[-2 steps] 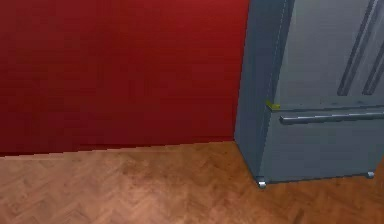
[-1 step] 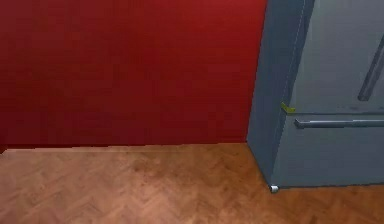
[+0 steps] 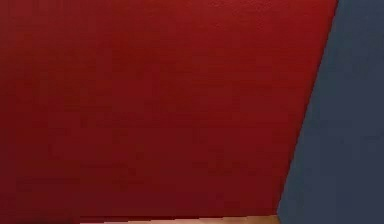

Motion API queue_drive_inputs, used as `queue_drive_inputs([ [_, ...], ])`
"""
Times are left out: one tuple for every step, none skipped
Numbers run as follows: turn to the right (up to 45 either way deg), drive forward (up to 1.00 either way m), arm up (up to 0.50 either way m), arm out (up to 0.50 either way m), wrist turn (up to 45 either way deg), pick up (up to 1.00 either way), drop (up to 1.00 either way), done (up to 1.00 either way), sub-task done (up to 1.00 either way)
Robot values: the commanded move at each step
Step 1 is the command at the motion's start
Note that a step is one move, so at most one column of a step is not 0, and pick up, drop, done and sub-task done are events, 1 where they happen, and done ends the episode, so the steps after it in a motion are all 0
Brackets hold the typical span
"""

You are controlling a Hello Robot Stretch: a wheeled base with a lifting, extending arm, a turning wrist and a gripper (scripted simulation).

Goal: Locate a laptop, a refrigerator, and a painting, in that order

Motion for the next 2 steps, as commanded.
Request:
queue_drive_inputs([
  [45.0,0.0,0.0,0.0,0.0,0.0,0.0,0.0,0.0],
  [12.0,0.0,0.0,0.0,0.0,0.0,0.0,0.0,0.0],
])
